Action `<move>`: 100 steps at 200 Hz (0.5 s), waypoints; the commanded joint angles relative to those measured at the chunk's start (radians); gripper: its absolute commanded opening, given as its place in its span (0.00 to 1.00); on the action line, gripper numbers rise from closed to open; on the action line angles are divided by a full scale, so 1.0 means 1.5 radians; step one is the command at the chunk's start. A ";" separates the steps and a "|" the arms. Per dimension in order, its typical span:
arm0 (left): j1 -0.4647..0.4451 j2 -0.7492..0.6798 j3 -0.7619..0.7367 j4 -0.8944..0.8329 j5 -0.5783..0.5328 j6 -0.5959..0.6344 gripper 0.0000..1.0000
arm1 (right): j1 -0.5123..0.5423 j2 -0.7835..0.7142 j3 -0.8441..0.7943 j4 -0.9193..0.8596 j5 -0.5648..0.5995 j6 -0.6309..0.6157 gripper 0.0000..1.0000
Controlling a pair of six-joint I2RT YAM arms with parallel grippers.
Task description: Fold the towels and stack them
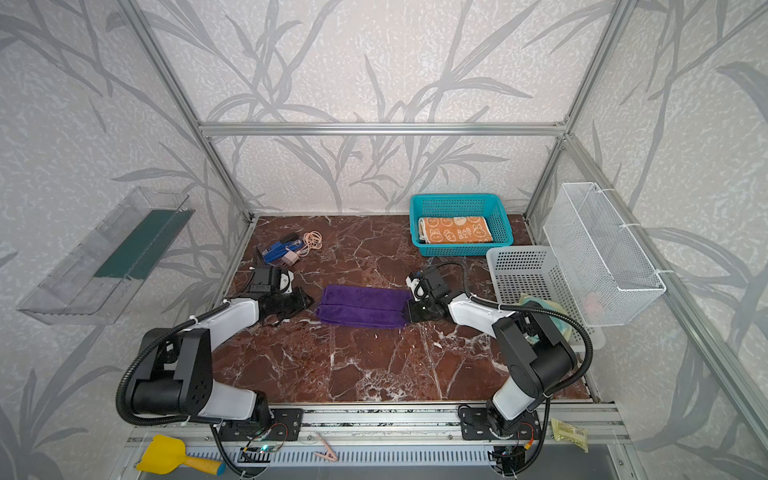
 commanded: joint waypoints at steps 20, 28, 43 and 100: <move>0.010 -0.060 0.028 -0.081 -0.094 0.008 0.39 | -0.001 -0.134 -0.004 -0.101 0.004 -0.011 0.53; 0.009 -0.073 0.030 -0.080 -0.092 0.011 0.39 | -0.001 -0.151 0.002 -0.123 0.012 -0.017 0.53; -0.008 -0.083 0.044 -0.078 -0.089 0.015 0.35 | -0.001 -0.162 0.010 -0.130 0.028 -0.016 0.54; -0.172 0.060 0.184 -0.090 -0.116 0.041 0.33 | 0.006 0.043 0.182 -0.164 0.001 -0.008 0.48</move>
